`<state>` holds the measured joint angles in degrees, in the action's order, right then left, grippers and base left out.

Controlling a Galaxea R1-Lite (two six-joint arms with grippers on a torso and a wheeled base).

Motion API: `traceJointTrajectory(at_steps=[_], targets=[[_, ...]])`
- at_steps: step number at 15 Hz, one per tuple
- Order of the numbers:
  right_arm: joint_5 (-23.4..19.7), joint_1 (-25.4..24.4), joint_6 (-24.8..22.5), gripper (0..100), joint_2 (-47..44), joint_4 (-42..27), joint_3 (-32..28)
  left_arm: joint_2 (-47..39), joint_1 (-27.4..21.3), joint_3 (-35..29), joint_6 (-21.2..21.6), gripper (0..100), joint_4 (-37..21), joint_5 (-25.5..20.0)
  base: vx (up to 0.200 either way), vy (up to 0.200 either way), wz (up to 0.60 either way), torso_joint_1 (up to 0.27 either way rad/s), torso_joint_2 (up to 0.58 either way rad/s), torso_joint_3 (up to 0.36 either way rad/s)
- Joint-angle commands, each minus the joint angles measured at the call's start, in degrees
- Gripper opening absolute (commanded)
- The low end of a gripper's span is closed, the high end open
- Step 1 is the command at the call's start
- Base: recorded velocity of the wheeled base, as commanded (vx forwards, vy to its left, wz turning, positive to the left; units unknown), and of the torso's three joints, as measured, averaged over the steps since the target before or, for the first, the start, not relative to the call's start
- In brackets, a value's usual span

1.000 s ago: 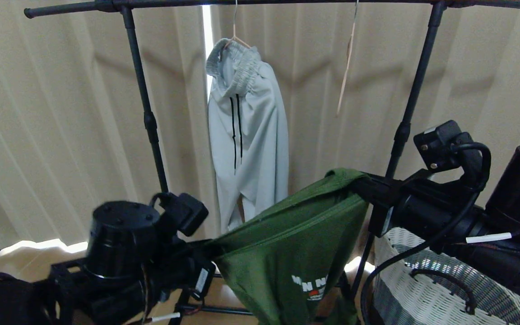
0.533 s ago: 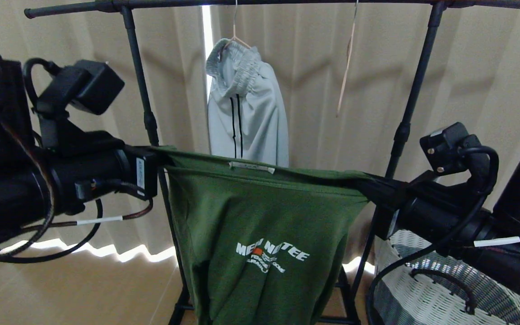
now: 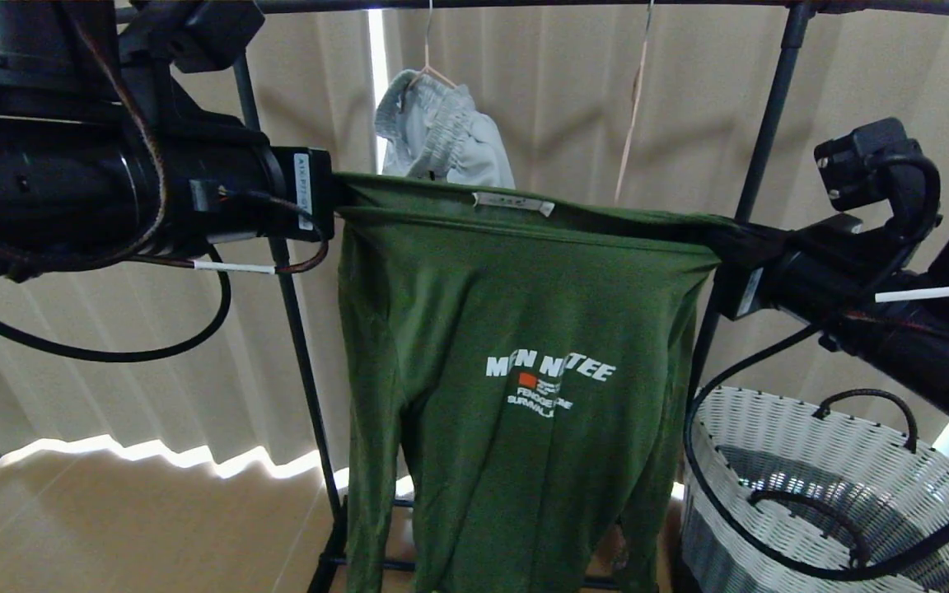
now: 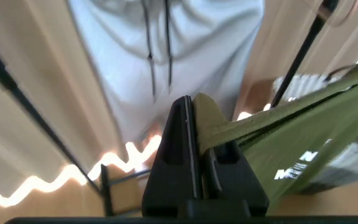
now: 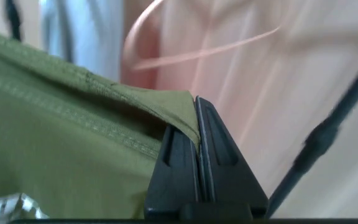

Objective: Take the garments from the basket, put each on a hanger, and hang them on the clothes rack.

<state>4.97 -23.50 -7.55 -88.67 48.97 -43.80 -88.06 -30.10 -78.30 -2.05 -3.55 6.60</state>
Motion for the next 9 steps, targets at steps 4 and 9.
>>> traceJointTrajectory(at_steps=[4,9], targets=[[-0.2,1.7,0.0,0,-2.6,-1.4,-8.0,-1.6,-0.9,0.2,0.2,0,0.4,0.0,0.0,0.0,0.0,0.0,0.0,0.0],[-0.1,4.4,-0.1,0,0.1,-3.7,-6.2,-1.1,-1.8,1.7,1.1,0,0.6,0.3,0.0,0.0,0.0,0.0,0.0,0.0]])
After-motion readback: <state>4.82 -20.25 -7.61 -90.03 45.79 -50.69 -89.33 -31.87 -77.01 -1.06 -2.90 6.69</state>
